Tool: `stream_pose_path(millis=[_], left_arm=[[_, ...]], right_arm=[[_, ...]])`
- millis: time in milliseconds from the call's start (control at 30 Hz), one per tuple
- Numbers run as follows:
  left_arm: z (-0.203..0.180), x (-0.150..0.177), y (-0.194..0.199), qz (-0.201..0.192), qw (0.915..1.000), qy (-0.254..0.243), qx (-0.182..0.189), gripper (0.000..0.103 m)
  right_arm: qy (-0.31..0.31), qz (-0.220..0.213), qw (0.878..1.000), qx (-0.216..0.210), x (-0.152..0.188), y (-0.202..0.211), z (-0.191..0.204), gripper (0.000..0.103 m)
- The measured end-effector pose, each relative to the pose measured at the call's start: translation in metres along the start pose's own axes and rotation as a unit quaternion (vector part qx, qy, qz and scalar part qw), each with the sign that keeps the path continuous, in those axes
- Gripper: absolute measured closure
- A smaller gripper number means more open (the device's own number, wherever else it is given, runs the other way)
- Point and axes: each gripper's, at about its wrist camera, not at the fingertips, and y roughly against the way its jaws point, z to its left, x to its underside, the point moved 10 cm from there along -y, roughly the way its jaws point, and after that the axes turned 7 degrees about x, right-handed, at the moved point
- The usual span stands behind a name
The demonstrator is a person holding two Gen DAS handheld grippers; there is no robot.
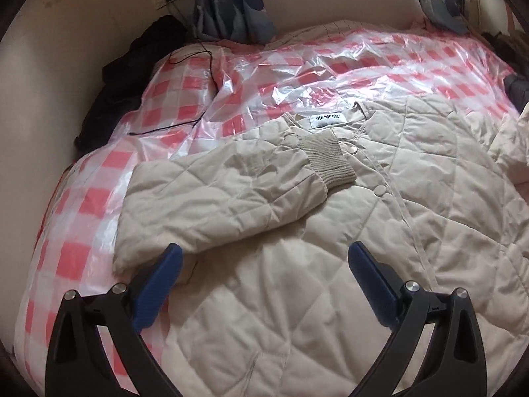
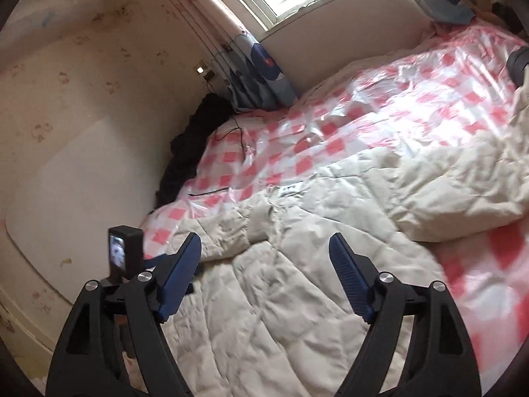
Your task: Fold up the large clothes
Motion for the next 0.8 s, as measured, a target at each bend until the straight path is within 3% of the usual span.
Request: stream_pose_path(millis=[67,167,200,267,300,333,433,467,567,667,733,800], left_arm=[[-0.009,-0.009,-0.029,0.016,0.9995,-0.021,0.017,0.007],[-0.010,-0.019,-0.063,0.028,0.9988,-0.041,0.005,0.007],[-0.008,-0.021,-0.073,0.034,0.9985,-0.044,0.002,0.007],[-0.008,-0.021,-0.094,0.054,0.9976,-0.041,0.018,0.010],[-0.007,-0.019,-0.103,0.064,0.9971,-0.033,0.026,0.019],[-0.005,-0.017,-0.111,0.073,0.9965,-0.020,0.037,0.051],[0.005,-0.021,-0.107,0.074,0.9958,0.006,0.053,0.087],[0.012,-0.025,-0.098,0.066,0.9966,0.009,0.049,0.090],[0.062,-0.050,-0.050,0.014,0.9988,0.041,0.022,0.092],[0.147,-0.063,0.013,-0.043,0.9935,0.104,-0.016,0.093],[0.215,-0.057,0.049,-0.069,0.9828,0.165,-0.045,0.093],[0.288,-0.033,0.079,-0.084,0.9625,0.244,-0.083,0.091]], right_arm=[[-0.032,0.008,0.999,-0.021,0.002,-0.046,0.006,0.027],[-0.050,0.019,0.998,-0.032,0.022,-0.090,0.004,0.027],[-0.061,0.040,0.997,-0.014,0.032,-0.101,-0.004,0.027],[-0.092,0.079,0.992,-0.032,0.047,-0.107,-0.013,0.027],[-0.096,0.077,0.992,-0.031,0.045,-0.108,-0.016,0.027],[-0.094,0.069,0.993,-0.024,0.042,-0.106,-0.019,0.027],[-0.107,0.058,0.992,-0.025,0.038,-0.106,-0.028,0.026],[-0.115,0.062,0.991,-0.023,0.039,-0.108,-0.032,0.026],[-0.134,0.065,0.989,-0.024,0.042,-0.102,-0.043,0.026],[-0.136,0.062,0.989,-0.021,0.041,-0.100,-0.047,0.026],[-0.140,0.066,0.988,-0.023,0.042,-0.097,-0.050,0.026],[-0.144,0.075,0.987,-0.020,0.046,-0.102,-0.052,0.026]])
